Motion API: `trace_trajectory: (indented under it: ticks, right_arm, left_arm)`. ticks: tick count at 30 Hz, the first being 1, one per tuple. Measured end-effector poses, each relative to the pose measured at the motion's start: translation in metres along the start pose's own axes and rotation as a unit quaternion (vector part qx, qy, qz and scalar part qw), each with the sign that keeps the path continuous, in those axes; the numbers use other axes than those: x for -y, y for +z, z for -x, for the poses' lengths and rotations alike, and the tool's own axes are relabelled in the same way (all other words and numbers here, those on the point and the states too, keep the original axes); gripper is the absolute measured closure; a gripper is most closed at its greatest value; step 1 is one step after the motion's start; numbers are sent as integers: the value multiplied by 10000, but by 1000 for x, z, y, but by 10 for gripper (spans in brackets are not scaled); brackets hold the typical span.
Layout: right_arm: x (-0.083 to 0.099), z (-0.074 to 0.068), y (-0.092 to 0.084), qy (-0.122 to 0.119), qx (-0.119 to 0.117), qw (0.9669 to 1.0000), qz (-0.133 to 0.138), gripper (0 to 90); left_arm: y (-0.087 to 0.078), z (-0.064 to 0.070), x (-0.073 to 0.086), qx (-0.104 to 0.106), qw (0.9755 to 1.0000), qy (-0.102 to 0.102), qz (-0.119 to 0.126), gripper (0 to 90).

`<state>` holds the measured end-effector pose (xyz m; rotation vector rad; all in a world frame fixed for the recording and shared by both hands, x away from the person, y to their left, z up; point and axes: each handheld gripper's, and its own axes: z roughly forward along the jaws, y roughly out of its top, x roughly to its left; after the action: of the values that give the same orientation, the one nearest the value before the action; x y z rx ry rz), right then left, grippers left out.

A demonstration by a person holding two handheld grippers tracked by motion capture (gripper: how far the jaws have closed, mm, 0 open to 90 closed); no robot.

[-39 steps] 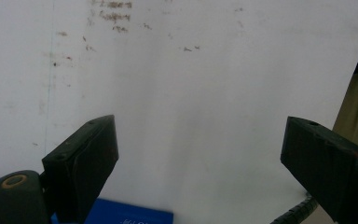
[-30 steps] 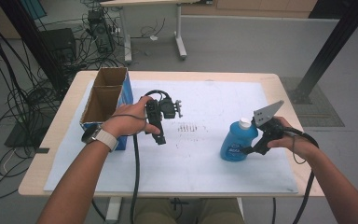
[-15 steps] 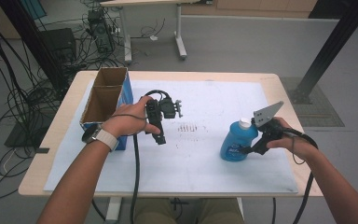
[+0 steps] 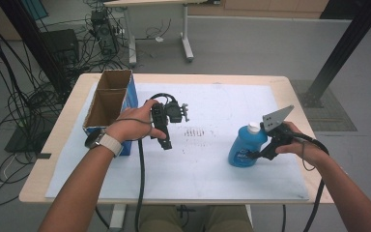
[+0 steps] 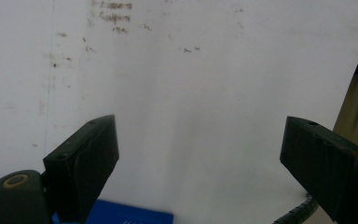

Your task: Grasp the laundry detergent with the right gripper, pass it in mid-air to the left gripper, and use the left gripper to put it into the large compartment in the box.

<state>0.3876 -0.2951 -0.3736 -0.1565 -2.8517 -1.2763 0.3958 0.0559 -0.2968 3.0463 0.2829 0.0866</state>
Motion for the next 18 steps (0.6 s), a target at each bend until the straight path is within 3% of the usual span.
trace_trajectory:
  ticks: [18]
  right_arm:
    - [3,-1,1,-22,37,10000,68,272]
  left_arm:
    - [0,0,0,-12,10000,-2,7,118]
